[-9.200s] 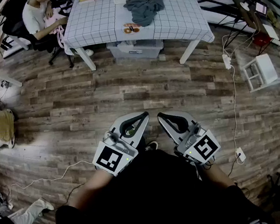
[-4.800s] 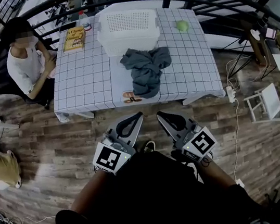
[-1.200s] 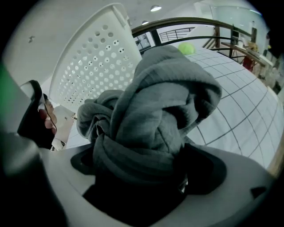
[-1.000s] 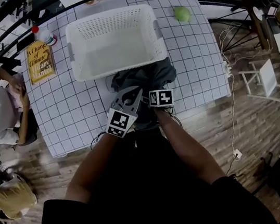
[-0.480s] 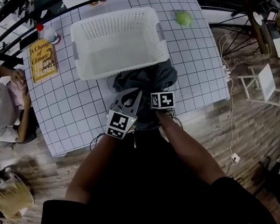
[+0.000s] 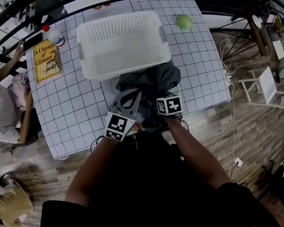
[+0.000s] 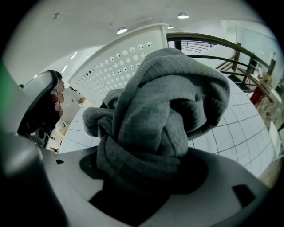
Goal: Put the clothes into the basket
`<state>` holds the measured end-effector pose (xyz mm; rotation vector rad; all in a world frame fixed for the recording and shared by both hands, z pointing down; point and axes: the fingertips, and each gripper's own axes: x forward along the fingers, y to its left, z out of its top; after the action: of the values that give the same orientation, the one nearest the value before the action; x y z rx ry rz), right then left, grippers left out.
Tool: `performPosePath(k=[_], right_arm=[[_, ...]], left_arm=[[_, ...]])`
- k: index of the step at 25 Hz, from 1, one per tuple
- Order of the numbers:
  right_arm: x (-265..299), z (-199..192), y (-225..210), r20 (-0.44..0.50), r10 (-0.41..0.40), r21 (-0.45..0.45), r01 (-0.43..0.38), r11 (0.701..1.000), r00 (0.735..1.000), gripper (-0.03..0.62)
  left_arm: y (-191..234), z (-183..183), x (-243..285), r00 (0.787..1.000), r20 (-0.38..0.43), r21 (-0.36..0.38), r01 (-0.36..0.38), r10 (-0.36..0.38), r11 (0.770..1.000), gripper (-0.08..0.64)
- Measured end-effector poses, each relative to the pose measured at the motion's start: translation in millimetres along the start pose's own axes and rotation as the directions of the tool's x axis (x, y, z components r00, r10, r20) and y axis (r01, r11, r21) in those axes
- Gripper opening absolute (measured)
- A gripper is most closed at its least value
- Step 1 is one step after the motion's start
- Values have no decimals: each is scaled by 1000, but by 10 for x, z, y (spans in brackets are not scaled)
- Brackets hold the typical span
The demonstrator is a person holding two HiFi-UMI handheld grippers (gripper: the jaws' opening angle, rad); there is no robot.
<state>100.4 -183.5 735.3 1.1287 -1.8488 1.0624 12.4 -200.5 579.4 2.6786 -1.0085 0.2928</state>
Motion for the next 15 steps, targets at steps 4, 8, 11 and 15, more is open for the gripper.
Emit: performPosePath(k=[4,8,11,15], right_arm=[[-119,2,95,-3,33,-53,-33,998,999,376],[-320,-2,129,-11,6,-128,-7,992,1000,376],[-426,-62,182,-16,14,-135,-16,991,1000,376],[-606,-121,228,-18,2,-183,-5,983,1000,376]], left_arm=[[-2,81,-88,1000,17,6,-3,3,1000,3],[-30,175,-164,999,34,10,0,0,1000,3],[-59,251,-221,999,45,21,7,-8,1000,3],[-102,377,-312,998,62,28,13,-15,1000,3]])
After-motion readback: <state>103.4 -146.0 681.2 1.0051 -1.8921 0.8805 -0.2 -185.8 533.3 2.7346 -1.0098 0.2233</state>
